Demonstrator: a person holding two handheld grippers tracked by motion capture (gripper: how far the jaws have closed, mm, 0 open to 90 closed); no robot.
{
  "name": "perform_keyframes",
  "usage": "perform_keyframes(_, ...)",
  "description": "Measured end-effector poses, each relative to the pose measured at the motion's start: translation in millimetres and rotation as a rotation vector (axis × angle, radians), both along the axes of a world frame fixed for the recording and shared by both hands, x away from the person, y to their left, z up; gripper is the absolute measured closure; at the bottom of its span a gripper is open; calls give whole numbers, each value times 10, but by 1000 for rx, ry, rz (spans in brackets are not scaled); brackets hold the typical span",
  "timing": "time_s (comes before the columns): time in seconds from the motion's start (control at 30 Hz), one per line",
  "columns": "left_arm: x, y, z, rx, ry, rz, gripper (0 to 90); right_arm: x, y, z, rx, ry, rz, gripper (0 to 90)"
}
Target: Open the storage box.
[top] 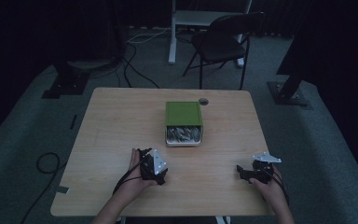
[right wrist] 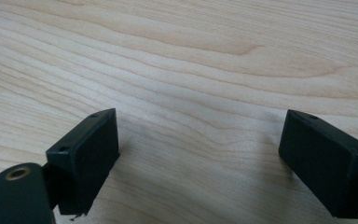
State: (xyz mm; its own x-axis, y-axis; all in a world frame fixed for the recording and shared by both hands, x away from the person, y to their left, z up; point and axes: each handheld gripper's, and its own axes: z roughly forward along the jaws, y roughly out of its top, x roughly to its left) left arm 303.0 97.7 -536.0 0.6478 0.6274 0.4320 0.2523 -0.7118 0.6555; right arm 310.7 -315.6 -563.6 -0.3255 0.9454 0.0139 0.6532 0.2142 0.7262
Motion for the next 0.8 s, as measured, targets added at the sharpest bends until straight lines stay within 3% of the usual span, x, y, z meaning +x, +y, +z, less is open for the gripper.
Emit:
perform_keyframes(0.2,39,-121,-2,48,-28,-42,30,0,0,0,0,0,0,116)
perform_keyframes(0.33,64,-201,9,87,-69,-57,30,0,0,0,0,0,0,117)
perform_keyframes(0.43,77,-259,6,142,-111,-79,30,0,0,0,0,0,0,116)
perform_keyframes(0.5,86,-293,0,154,-110,-91,30,0,0,0,0,0,0,116)
perform_keyframes(0.6,96,-339,-17,210,-123,-122,30,0,0,0,0,0,0,117)
perform_keyframes(0.73,121,-400,-26,236,-139,-151,30,0,0,0,0,0,0,117)
perform_keyframes(0.8,140,-426,-18,239,-179,-148,62,0,0,0,0,0,0,117)
